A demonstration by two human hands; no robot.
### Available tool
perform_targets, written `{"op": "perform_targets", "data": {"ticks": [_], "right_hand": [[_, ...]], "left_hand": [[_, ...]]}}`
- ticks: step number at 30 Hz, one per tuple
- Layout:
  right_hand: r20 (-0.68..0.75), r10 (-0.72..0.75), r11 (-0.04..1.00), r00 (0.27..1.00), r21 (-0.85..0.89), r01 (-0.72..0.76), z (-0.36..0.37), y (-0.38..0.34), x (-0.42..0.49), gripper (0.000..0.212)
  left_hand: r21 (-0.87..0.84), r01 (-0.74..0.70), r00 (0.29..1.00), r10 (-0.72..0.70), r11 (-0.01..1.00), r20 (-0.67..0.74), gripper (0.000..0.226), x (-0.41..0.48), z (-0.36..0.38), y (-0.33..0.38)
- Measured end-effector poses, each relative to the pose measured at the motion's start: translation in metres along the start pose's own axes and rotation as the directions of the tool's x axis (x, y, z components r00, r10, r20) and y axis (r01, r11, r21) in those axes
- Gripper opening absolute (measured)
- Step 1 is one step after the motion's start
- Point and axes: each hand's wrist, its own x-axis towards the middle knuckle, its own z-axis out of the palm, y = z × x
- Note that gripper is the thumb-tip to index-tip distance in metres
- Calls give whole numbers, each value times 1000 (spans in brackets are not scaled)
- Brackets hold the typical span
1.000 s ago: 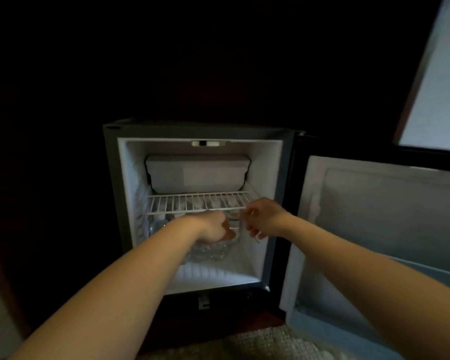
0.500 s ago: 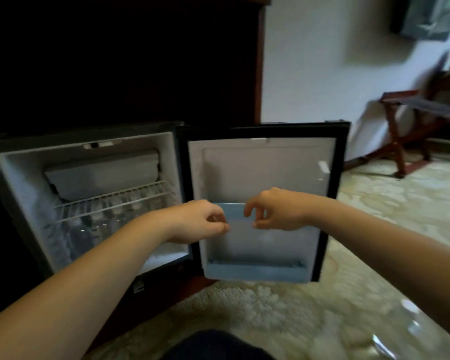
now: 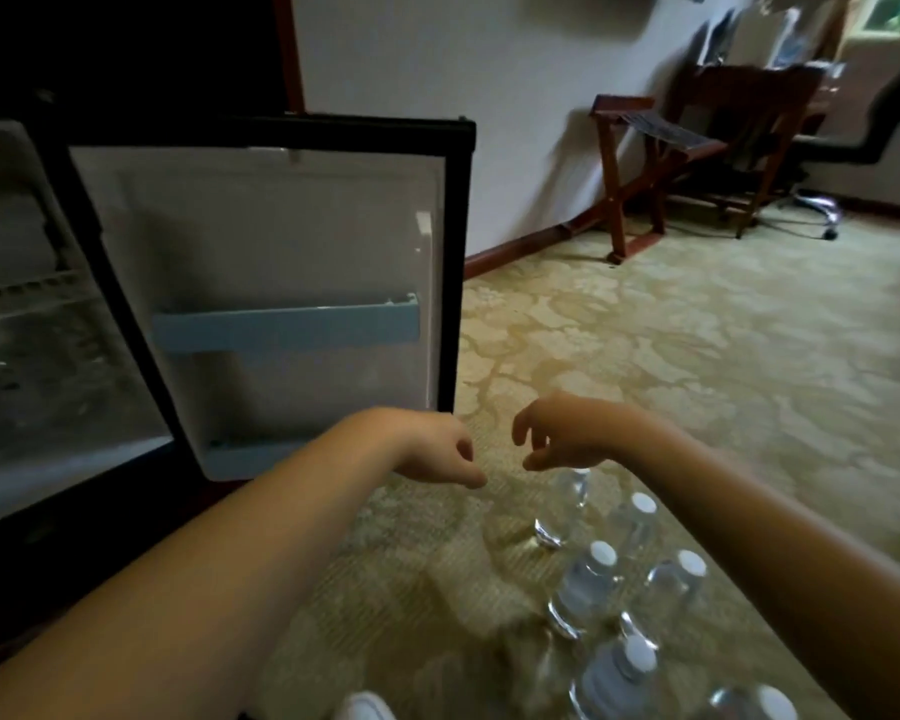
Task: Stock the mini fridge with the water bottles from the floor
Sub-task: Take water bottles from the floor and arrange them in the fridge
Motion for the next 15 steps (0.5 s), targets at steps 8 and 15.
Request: {"op": "perform_targets", "data": {"ticks": [8,15], "right_hand": [[189,186,982,964,8,-191,97,64,7,48],[167,256,966,952,-10,-258,159,73,13,45]], "left_hand": [[-275,27,992,8,961,125,44,94,104,27],[-507,116,992,-75,854,101,58,118,184,33]]}}
